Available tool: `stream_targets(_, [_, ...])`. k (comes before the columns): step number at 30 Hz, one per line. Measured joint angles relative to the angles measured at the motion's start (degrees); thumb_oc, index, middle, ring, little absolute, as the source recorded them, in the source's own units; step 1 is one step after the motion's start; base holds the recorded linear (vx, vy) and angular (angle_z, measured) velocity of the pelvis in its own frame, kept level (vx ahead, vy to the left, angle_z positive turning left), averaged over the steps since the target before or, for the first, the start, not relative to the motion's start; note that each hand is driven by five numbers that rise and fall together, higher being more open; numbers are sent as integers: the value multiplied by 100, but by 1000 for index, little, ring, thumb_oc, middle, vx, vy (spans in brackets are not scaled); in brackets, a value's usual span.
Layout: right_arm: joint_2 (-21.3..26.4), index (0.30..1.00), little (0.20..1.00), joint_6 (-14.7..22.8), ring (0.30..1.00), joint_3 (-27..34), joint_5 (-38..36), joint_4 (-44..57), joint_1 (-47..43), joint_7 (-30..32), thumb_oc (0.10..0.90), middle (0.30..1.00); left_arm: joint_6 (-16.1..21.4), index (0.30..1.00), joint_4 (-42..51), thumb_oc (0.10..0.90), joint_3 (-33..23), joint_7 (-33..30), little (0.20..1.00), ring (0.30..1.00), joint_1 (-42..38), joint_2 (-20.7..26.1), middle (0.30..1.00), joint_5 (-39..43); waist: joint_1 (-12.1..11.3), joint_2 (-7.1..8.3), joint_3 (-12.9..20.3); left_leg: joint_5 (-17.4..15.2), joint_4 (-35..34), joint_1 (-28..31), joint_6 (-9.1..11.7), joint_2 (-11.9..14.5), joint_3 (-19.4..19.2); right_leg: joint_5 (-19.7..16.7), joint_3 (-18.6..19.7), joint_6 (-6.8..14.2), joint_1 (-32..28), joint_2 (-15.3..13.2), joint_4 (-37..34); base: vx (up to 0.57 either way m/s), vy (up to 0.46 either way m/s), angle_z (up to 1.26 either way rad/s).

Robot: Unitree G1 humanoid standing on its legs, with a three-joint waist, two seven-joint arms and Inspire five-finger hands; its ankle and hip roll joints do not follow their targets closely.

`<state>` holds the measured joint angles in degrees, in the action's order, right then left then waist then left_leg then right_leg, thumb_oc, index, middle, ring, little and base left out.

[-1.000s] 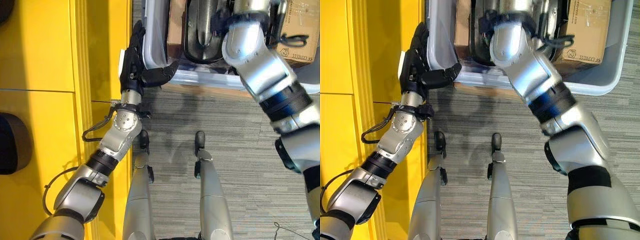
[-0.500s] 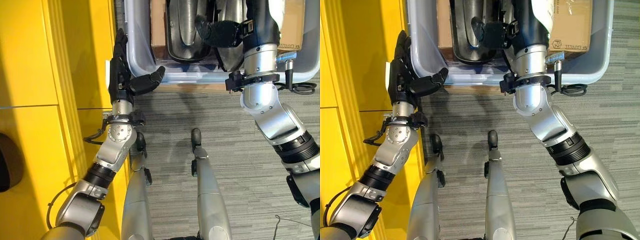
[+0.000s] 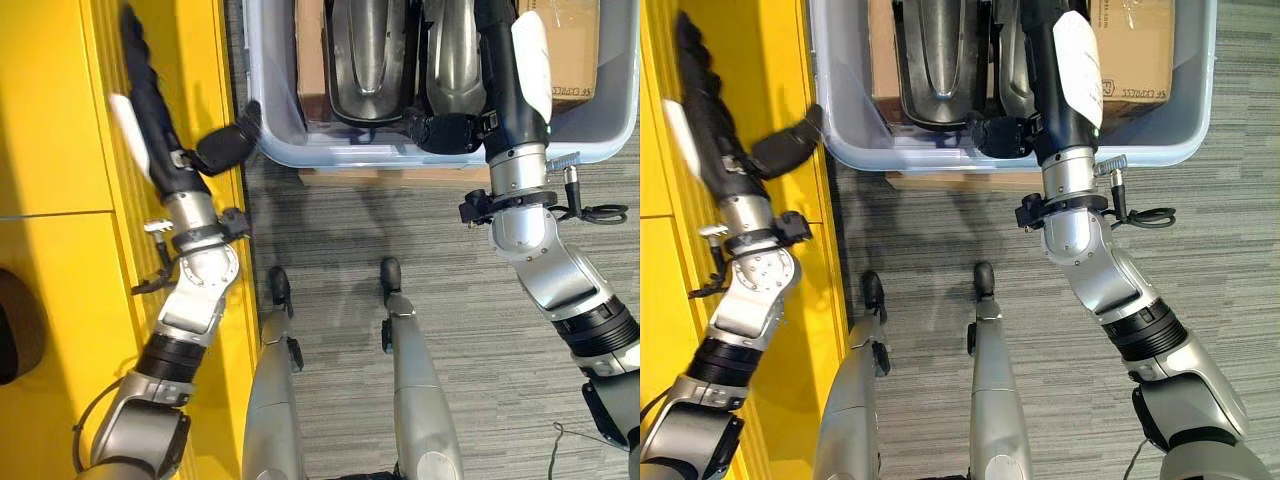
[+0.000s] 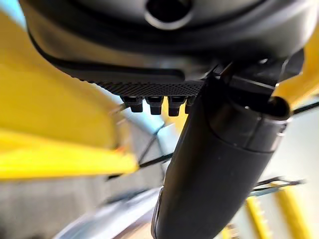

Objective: Move parts from the plastic box to the shelf.

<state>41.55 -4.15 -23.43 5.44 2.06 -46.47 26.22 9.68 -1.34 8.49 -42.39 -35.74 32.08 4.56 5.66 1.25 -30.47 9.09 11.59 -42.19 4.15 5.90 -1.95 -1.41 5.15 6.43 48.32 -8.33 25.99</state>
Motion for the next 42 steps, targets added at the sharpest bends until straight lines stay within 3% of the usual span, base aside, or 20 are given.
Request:
stream_targets(4, [-7, 1000, 1000, -1, 1000, -2, 433, 2, -5, -98, 900, 1000, -35, 1000, 55, 900, 5, -122, 1000, 1000, -218, 71, 1000, -510, 2, -22, -7, -1, -14, 81, 1, 0, 36, 61, -32, -40, -92, -3, 25, -22, 20, 4])
stream_targets(9, [-5, 1000, 1000, -5, 1000, -3, 687, 2, -4, -261, 900, 1000, -32, 1000, 66, 900, 5, -73, 1000, 1000, -305, 92, 1000, -589, 5, -27, -10, -6, -25, 104, 16, 1, 38, 68, -57, -28, -104, -9, 54, 0, 0, 0])
stream_targets(13, [-10, 1000, 1000, 10, 1000, -19, 1107, -3, -44, -311, 900, 1000, 209, 1000, 151, 900, 40, 665, 1000, 1000, -348, 8, 1000, 427, -19, -33, -13, 27, -23, 147, 65, 0, 57, 85, -75, -28, -158, -10, 53, -28, -19, 1])
stream_targets(16, [-9, 1000, 1000, 1, 1000, -109, 1555, -27, -234, -549, 900, 1000, 395, 1000, 126, 900, 91, 1265, 1000, 1000, -346, -434, 1000, 1297, -36, -33, -13, 29, -19, 169, 66, 1, 73, 88, -85, -27, -186, -10, 54, -17, -43, 1])
stream_targets(21, [-9, 1000, 1000, 17, 1000, -785, 2146, -376, -896, -831, 900, 1000, 456, 1000, 118, 900, 643, 1896, 1000, 1000, -343, -817, 1000, 1533, -33, -32, -13, -1, -7, 164, 28, 12, 93, 93, -101, -37, -186, 0, 62, -19, -59, 0])
stream_targets(25, [-6, 1000, 1000, 10, 1000, -1161, 2162, -787, -1238, -929, 900, 1000, 474, 1000, 50, 900, 964, 1952, 1000, 1000, -339, -874, 1000, 1530, -39, -32, -13, -3, -7, 131, 30, 21, 116, 98, -119, -52, -174, 9, 44, -12, -63, 1])
stream_targets(36, [306, 1000, 1000, -223, 1000, -1758, 2591, -960, -1626, -1313, 900, 1000, 585, 1000, -105, 900, 933, 2061, 1000, 1000, -312, -796, 1000, 1552, -191, -30, -14, 20, 0, -106, 82, 38, 279, 142, -299, -62, -59, 4, 19, -4, -45, 5])
stream_targets(42, [750, 1000, 1000, -345, 1000, -1820, 2606, -959, -1663, -1326, 900, 1000, 851, 1000, -105, 900, 910, 2186, 1000, 1000, -173, -554, 1000, 1567, -227, -15, -18, 19, 8, -203, 82, 53, 384, 185, -412, -83, -25, -13, 28, -4, -30, 6])
